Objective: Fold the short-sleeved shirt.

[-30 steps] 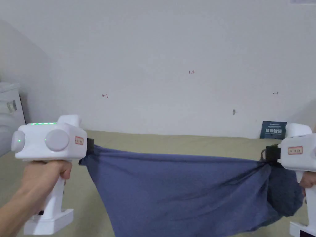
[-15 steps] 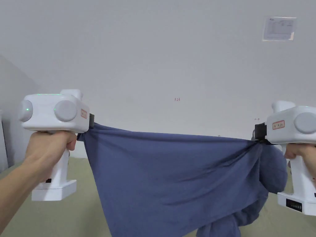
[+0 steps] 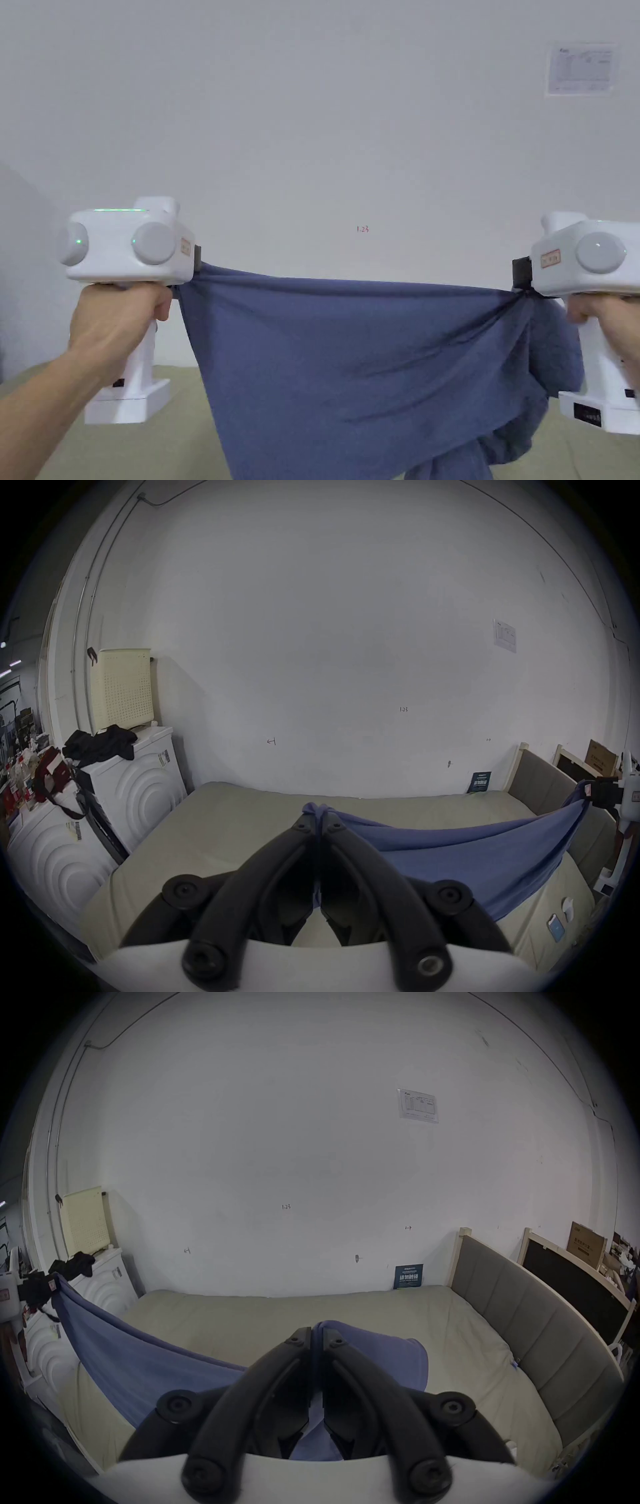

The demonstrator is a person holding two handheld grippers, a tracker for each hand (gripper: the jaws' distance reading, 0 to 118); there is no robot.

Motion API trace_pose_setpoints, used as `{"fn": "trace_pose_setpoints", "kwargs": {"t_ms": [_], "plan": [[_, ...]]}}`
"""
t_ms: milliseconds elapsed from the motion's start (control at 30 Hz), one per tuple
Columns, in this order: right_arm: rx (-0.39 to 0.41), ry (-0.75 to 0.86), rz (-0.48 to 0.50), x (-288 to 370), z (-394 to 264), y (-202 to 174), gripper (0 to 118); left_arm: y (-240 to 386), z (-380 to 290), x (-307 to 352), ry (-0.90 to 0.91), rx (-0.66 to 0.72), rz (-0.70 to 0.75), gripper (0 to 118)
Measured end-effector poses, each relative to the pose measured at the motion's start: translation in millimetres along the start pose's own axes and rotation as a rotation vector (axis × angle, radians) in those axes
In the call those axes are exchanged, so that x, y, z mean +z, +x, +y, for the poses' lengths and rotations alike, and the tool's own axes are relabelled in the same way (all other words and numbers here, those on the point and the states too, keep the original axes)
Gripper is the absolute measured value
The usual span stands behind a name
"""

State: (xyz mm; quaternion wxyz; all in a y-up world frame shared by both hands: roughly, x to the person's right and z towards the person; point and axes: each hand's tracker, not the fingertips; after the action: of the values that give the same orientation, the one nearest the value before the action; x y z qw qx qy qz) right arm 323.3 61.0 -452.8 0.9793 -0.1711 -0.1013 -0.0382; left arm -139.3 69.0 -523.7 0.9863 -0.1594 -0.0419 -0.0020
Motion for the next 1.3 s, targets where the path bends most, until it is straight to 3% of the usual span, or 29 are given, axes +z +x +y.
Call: {"fn": "trace_pose_setpoints", "kwargs": {"t_ms": [167,300,400,633,733,767,900,1200,1300], "plan": [[0.011,-0.007,-0.013,-51.3,-8.9,-5.8,8,6.1,-11.5,-46.2,-0.012,0.018,0.024,0],[0.006,-0.042,-0.004,-89.4,-35.4,-11.3,8,10.9,-41.7,-76.8,0.019,-0.088,0.086,0],[0.024,-0.091,-0.009,-112.1,-67.9,-16.8,8,7.0,-72.8,-100.4,-0.084,-0.04,0.056,0],[0.035,-0.193,-0.026,-114.3,-193.0,-8.2,8,-5.9,-188.0,-109.9,-0.277,-0.068,0.012,0],[0.065,-0.293,-0.018,-90.9,-253.2,-1.8,8,-14.1,-241.1,-88.0,-0.352,-0.016,-0.025,0],[0.033,-0.304,-0.007,-77.0,-274.7,2.5,8,-16.4,-259.8,-77.7,-0.377,-0.007,-0.025,0],[0.032,-0.356,-0.008,-24.7,-336.2,12.1,8,-25.4,-310.6,-28.7,-0.413,0.01,-0.052,0],[0.012,-0.41,0.003,79.5,-411.0,22.3,8,-64.6,-384.5,68.6,-0.524,0.049,-0.091,0],[-0.046,-0.426,0.016,113.7,-427.5,23.9,8,-74.9,-402.8,94.6,-0.537,0.032,-0.095,0]]}}
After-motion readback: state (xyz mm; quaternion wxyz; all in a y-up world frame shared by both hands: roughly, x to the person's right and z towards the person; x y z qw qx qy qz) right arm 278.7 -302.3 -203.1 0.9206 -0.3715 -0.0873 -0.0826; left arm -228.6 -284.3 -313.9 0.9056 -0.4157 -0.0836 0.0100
